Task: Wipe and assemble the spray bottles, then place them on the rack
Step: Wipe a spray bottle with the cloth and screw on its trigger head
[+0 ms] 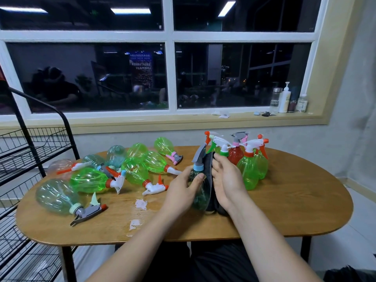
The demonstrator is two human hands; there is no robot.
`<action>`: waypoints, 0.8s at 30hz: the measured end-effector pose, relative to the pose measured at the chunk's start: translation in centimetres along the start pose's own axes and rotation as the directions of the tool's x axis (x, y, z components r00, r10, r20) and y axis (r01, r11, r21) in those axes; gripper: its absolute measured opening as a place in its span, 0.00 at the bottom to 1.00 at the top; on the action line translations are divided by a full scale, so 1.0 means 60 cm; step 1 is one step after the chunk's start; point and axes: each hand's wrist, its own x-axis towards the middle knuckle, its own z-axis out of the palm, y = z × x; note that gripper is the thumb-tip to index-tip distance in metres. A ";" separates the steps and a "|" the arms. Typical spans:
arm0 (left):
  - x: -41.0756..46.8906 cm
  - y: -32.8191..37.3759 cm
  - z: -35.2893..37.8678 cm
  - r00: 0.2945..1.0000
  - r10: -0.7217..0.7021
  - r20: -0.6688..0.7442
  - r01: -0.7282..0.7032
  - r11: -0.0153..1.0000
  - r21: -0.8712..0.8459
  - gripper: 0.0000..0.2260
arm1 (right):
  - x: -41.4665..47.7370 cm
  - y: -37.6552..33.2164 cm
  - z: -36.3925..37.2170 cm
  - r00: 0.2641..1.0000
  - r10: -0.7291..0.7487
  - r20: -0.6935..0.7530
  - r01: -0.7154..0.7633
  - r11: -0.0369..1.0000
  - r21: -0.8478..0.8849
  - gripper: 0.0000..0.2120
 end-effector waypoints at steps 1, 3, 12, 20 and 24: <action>0.001 0.001 0.000 1.000 -0.001 0.001 0.001 1.000 0.006 0.15 | 0.003 0.001 0.003 1.000 0.005 -0.016 -0.005 1.000 0.007 0.16; 0.001 0.002 0.000 1.000 0.004 0.001 -0.004 1.000 0.009 0.15 | 0.009 0.009 0.004 0.998 -0.001 -0.058 0.002 1.000 0.015 0.16; -0.005 0.000 0.003 0.999 0.034 -0.014 -0.034 0.999 -0.001 0.14 | 0.009 0.007 0.002 0.995 0.052 -0.085 -0.050 0.999 0.021 0.10; -0.006 0.003 0.001 1.000 0.025 -0.005 -0.025 1.000 0.000 0.16 | 0.052 -0.011 -0.020 0.975 0.224 -0.011 -0.213 0.940 0.266 0.20; -0.007 0.003 -0.001 1.000 0.021 0.011 -0.021 1.000 0.004 0.16 | 0.070 -0.009 -0.027 0.978 0.205 -0.045 -0.194 0.966 0.168 0.20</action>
